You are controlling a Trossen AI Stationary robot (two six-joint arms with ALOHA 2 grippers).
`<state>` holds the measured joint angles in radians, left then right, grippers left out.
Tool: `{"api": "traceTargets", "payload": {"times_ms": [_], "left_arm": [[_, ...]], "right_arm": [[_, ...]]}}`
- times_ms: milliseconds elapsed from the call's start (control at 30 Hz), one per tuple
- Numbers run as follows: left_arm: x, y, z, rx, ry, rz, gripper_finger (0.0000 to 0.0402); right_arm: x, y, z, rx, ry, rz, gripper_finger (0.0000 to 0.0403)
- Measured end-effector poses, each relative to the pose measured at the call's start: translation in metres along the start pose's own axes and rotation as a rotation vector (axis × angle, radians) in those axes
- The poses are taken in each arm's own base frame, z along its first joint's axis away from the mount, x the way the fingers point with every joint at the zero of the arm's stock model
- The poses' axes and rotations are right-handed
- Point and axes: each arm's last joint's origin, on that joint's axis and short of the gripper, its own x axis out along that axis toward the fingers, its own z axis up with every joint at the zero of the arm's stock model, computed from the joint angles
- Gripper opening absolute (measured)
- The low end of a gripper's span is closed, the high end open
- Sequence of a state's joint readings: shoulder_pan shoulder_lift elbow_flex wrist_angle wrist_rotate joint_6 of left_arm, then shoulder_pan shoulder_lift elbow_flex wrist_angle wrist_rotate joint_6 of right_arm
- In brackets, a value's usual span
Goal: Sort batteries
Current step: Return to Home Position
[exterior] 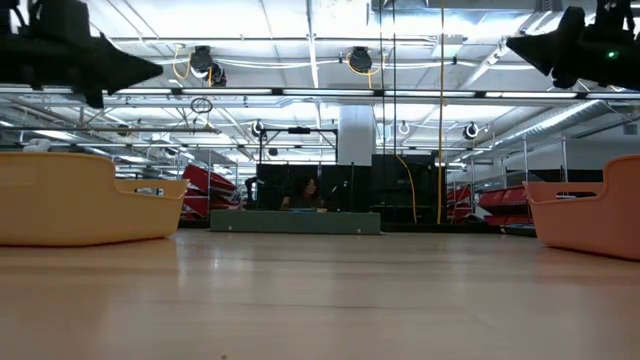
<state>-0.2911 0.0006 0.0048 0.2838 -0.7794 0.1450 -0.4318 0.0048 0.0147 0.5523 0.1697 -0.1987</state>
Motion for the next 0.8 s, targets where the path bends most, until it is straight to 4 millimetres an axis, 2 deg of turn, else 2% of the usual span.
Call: {"api": "traceTargets", "payload": {"times_ms": [200, 400, 500, 733, 800], "left_arm": [[0.002, 0.001, -0.012, -0.090, 0.090, -0.027, 0.0009], [0.002, 0.000, -0.013, -0.134, 0.099, -0.026, 0.0013], [0.002, 0.000, -0.013, -0.136, 0.100, -0.026, 0.0014], [0.001, 0.000, -0.016, -0.167, 0.123, -0.024, 0.0015], [0.001, 0.000, -0.019, -0.130, 0.147, -0.024, 0.0015]], "right_arm": [[0.000, 0.000, -0.009, 0.115, 0.086, 0.007, 0.0000], [-0.004, 0.003, -0.028, 0.084, 0.285, 0.023, 0.0000], [-0.005, 0.002, -0.033, 0.057, 0.341, -0.025, 0.0000], [-0.006, 0.002, -0.035, 0.047, 0.372, -0.038, 0.0000], [-0.007, 0.002, -0.036, 0.046, 0.382, -0.037, 0.0000]]}}
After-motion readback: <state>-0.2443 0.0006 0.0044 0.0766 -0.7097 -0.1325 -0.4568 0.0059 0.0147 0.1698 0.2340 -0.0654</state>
